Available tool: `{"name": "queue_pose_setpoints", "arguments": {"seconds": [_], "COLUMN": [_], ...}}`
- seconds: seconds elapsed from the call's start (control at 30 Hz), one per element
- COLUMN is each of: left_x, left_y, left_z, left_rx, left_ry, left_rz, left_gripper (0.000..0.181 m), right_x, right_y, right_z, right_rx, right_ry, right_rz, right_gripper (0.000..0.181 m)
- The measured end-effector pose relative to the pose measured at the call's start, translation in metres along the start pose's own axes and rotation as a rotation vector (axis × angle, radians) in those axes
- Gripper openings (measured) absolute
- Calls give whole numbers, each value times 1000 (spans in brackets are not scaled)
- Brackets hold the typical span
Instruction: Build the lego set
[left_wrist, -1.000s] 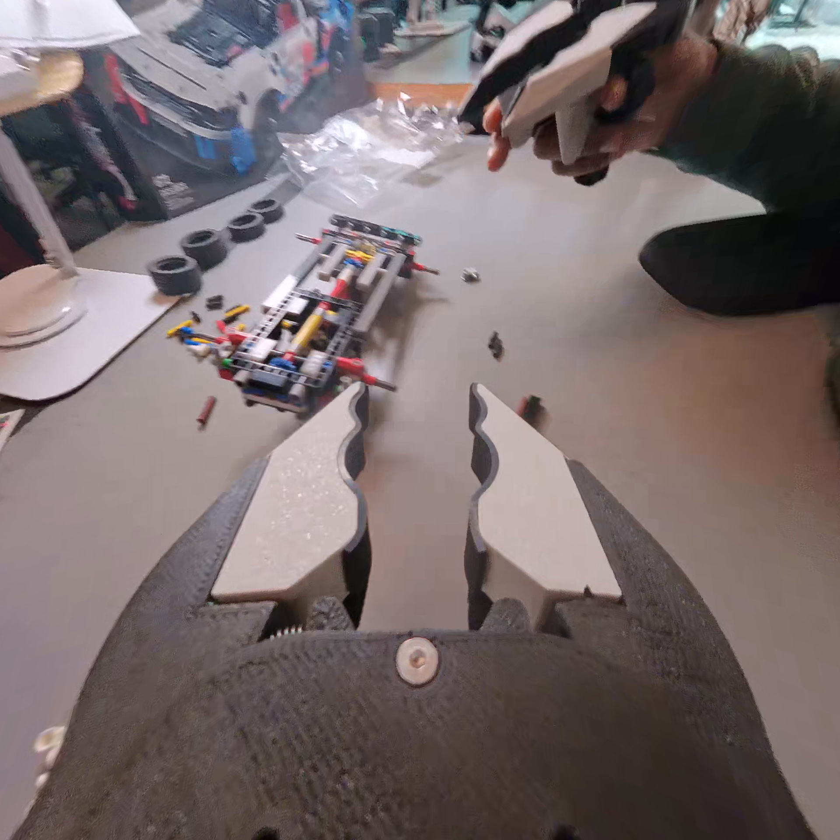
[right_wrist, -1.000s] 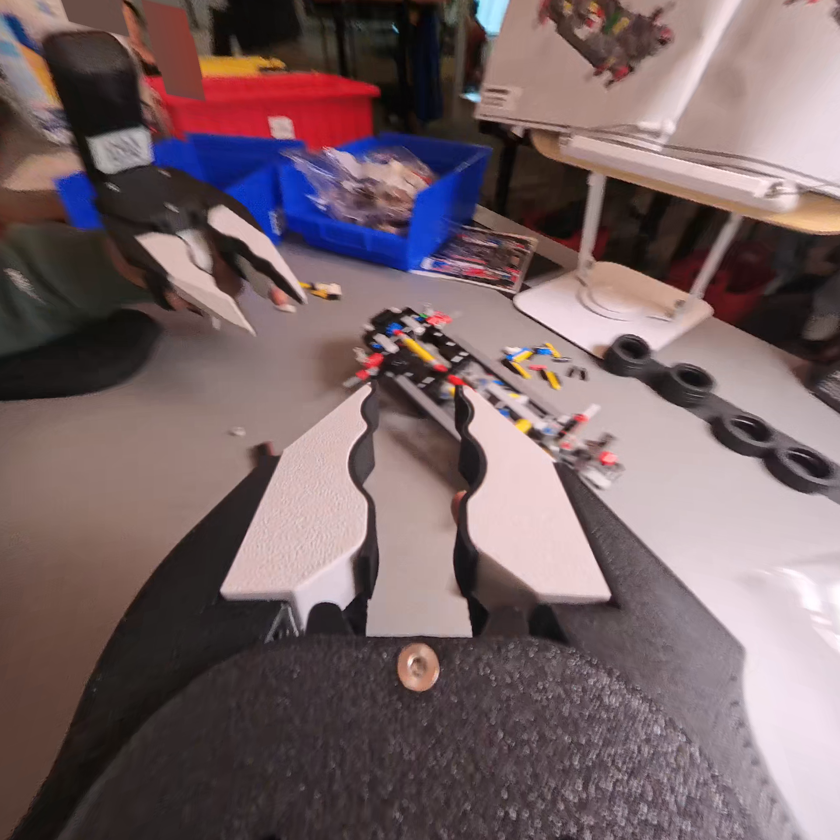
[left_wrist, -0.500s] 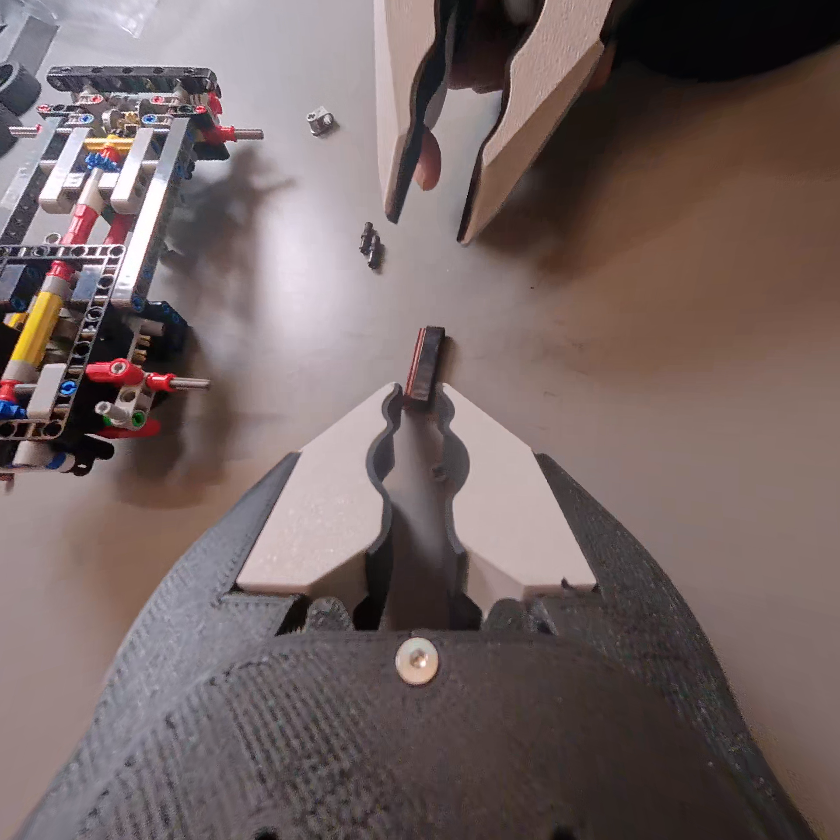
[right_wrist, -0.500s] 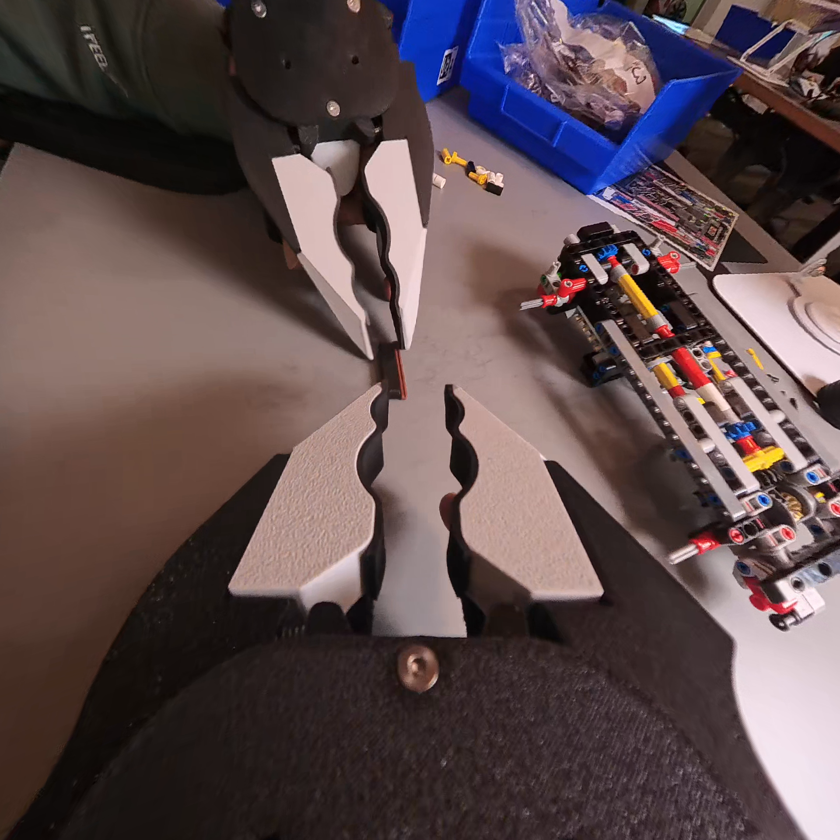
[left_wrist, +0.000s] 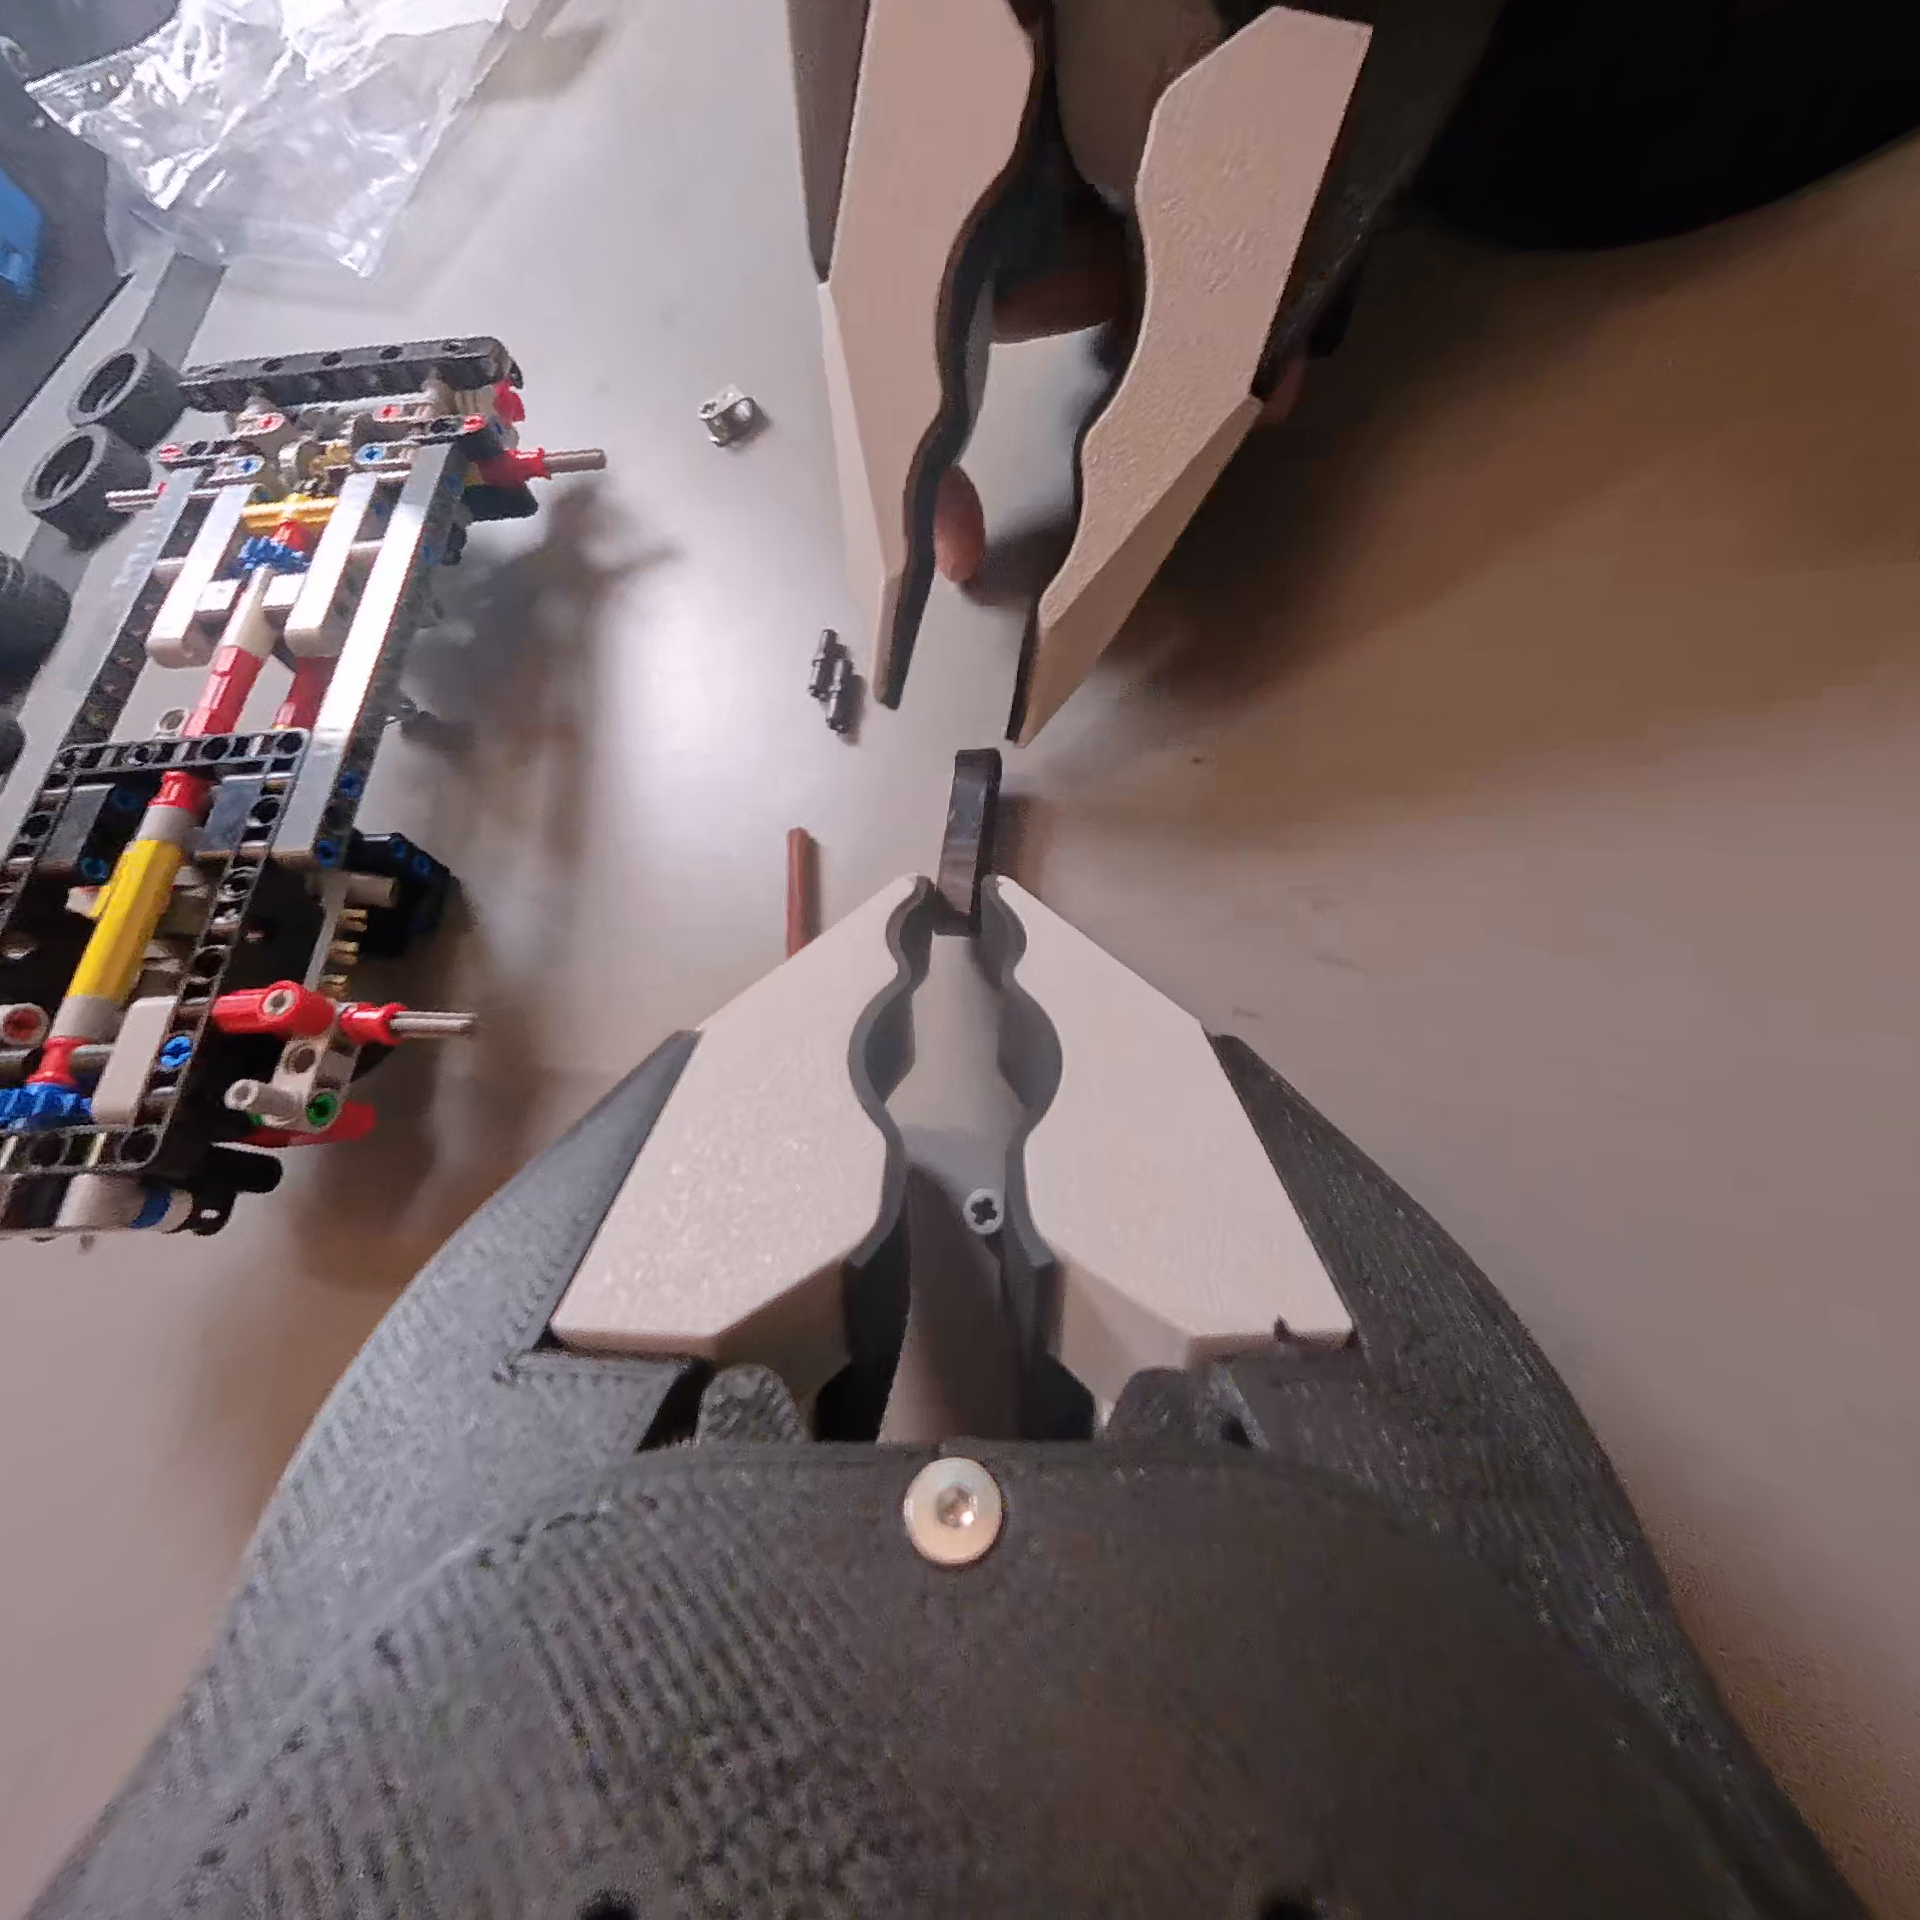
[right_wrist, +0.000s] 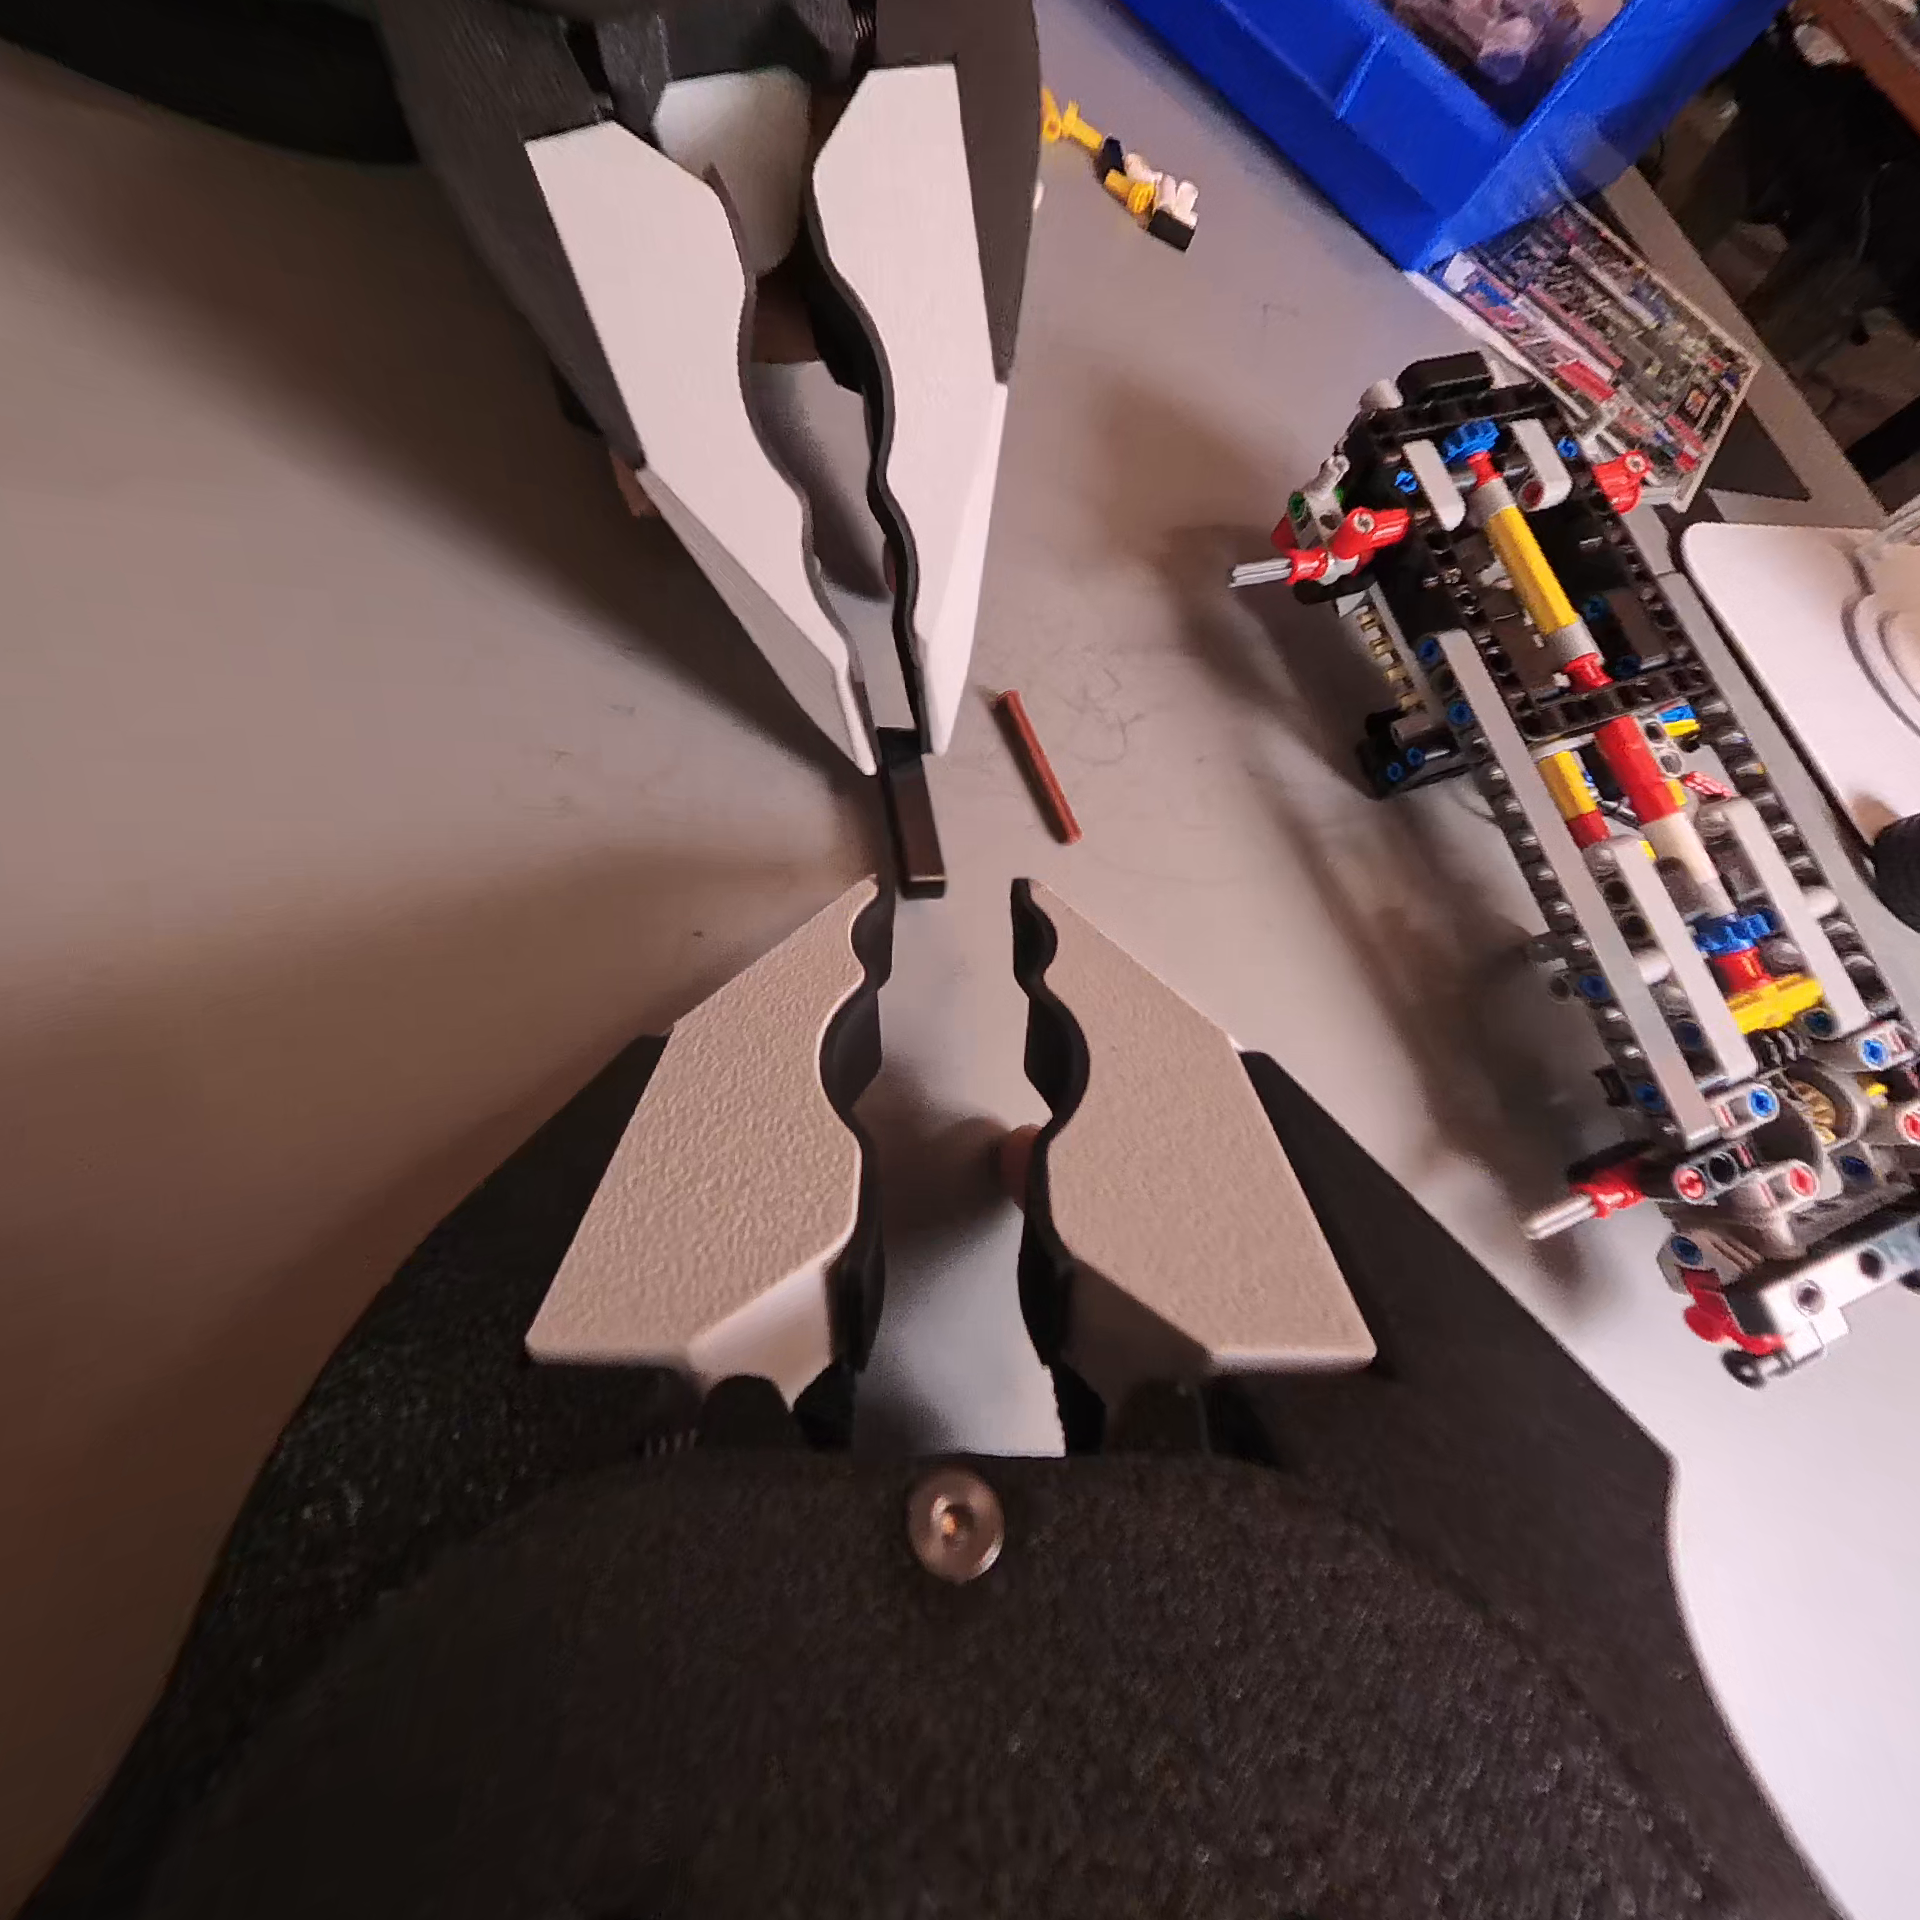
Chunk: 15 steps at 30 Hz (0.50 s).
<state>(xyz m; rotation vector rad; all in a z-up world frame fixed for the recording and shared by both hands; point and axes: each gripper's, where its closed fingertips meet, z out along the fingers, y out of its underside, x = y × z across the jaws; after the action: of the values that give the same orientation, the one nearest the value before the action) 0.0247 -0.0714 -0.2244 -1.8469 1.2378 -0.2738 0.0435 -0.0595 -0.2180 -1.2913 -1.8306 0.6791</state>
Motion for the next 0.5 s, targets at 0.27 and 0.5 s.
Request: {"name": "queue_pose_setpoints", "arguments": {"seconds": [0.27, 0.5], "left_x": [10, 11], "left_y": [-7, -22], "left_z": [-2, -13], "left_rx": [36, 140], "left_ry": [27, 42], "left_rz": [22, -3], "left_gripper": [7, 7], "right_x": [-17, -19], "right_y": [-4, -14], "right_z": [6, 4], "right_rx": [-72, -8], "right_ry": [-75, -74], "right_rz": [-50, -54], "right_gripper": [20, 6]}}
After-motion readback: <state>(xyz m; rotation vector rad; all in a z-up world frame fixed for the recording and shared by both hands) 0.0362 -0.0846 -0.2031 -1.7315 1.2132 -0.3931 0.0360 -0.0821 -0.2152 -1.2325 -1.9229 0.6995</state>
